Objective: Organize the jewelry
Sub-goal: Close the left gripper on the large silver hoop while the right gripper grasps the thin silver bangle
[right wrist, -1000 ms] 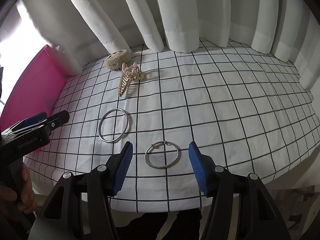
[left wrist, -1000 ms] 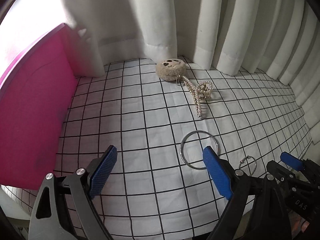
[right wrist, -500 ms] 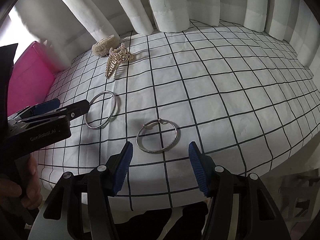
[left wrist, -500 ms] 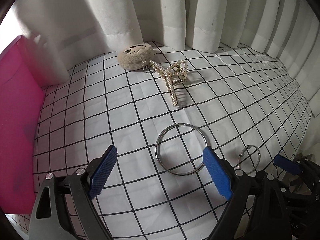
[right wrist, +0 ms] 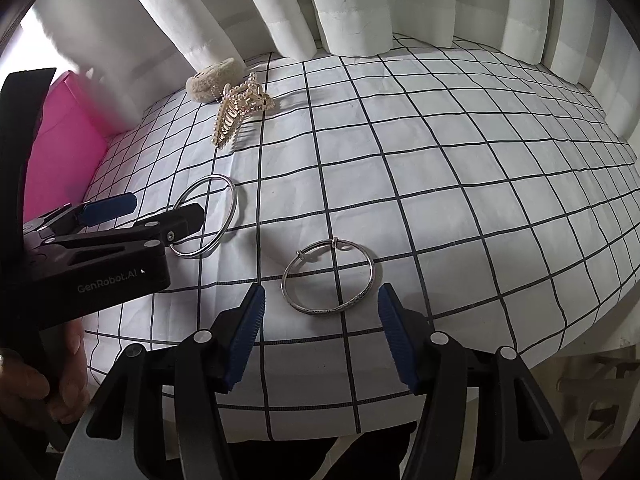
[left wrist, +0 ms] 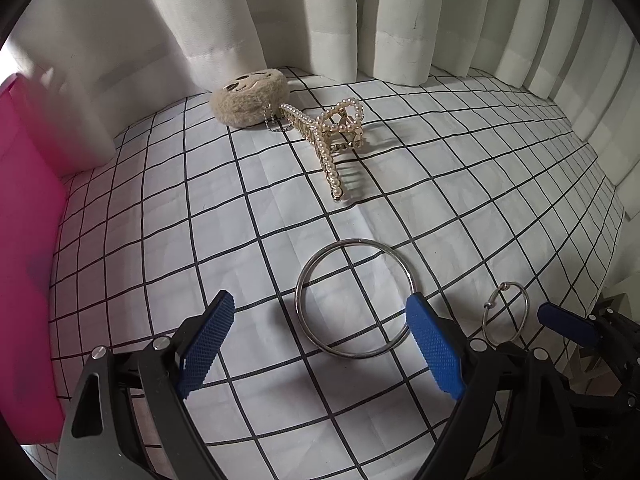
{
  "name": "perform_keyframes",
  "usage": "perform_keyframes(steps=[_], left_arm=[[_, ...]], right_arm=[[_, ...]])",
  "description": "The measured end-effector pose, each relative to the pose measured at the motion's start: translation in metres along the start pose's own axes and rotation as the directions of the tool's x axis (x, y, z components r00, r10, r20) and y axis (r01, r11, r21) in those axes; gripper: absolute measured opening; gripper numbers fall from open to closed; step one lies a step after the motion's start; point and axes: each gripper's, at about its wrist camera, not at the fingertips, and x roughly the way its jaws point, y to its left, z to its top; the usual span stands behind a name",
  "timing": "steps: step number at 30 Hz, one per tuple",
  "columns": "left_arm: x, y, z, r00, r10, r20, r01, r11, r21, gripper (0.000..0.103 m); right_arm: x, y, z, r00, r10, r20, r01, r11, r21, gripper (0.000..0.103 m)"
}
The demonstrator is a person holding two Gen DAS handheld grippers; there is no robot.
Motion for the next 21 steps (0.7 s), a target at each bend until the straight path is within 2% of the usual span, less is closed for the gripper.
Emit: perform_keyframes(steps=[9,21], left_arm=[[0.003,-0.008,0.001,1.0,-0.031,-0.004,0.031,0.999,0.021,0.086],[0.017,-0.012,-0.001,0.999,-0.031,-0.026,0.033,0.998,0.049,0.086]], right_arm=[[0.005,0.001,0.001,1.0,-0.009,-0.017,0.009,1.0,-0.015,0.057],[0.01,0.005,0.001,0.999,-0.034,-0.005,0.034,0.998,-0.05,0.06]])
